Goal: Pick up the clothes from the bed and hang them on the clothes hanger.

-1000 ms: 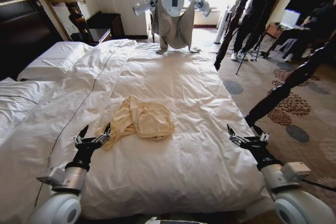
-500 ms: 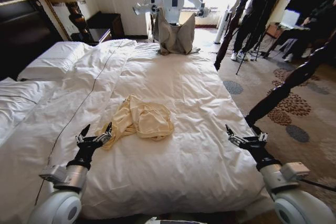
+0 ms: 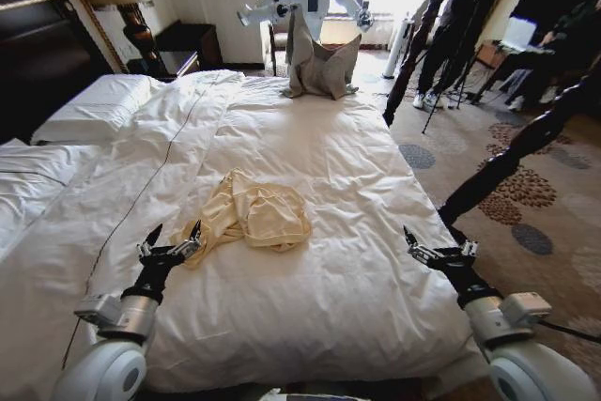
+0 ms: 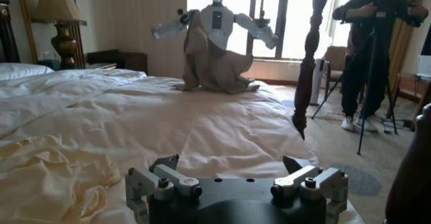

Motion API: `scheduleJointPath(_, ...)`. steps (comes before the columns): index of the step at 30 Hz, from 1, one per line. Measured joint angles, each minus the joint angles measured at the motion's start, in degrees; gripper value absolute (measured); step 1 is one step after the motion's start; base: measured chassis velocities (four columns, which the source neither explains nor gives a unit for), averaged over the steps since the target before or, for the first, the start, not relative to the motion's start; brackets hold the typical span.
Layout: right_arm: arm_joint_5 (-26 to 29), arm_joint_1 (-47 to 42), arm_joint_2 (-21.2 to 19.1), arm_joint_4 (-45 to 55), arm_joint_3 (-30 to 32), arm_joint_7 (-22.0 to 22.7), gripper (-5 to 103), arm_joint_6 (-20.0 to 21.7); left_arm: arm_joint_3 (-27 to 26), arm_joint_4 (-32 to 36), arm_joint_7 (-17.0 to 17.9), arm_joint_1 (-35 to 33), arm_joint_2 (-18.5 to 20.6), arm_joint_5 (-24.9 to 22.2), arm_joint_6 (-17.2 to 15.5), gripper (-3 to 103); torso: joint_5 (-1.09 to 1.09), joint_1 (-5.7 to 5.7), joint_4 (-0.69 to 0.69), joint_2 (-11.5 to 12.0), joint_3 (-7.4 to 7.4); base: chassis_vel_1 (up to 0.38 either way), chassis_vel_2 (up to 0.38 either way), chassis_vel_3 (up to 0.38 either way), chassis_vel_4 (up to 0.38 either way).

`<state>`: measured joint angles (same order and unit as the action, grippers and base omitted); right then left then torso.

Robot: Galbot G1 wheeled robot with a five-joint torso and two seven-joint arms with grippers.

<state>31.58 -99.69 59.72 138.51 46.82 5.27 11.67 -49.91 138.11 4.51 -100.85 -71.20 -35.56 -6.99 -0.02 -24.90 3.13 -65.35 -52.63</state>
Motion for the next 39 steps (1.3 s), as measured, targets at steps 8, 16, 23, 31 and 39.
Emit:
scheduleJointPath(8, 5.26, 15.67, -8.07, -8.36, -12.33, 7.4, 100, -0.52, -0.66, -4.31, 2.12, 4.06, 4.82, -3.97, -0.37, 100, 0.0, -0.01, -0.05, 0.01, -0.01, 0.0, 0.0, 0.0, 0.0)
scheduleJointPath(16, 7.37, 33.19, -12.51, -19.7, -25.57, 10.63, 100, -3.32, 3.88, -15.78, 4.27, 12.23, 16.13, -8.26, -1.57, 100, -0.01, -0.01, -0.03, 0.01, -0.01, 0.0, 0.0, 0.0, 0.0)
scheduleJointPath(23, 9.08, 43.98, -12.33, -24.86, -35.46, 13.23, 100, -3.78, 14.19, -24.59, 8.61, 26.03, 20.94, -14.21, -3.42, 100, 0.01, -0.02, -0.02, 0.01, -0.01, 0.0, 0.0, 0.0, 0.0)
scheduleJointPath(31, 10.11, 43.85, -14.68, -24.44, -36.85, 14.33, 100, -3.6, 31.6, -40.24, 12.1, 48.35, 21.14, -15.11, -3.78, 100, 0.02, -0.02, 0.01, 0.01, -0.01, 0.0, 0.0, 0.0, 0.0)
scheduleJointPath(39, 10.63, 41.22, -16.68, -23.33, -33.07, 14.07, 100, -3.55, 40.95, -54.18, 10.91, 58.81, 19.97, -8.41, -3.19, 100, 0.0, -0.01, -0.01, 0.01, 0.0, 0.0, 0.0, 0.0, 0.0)
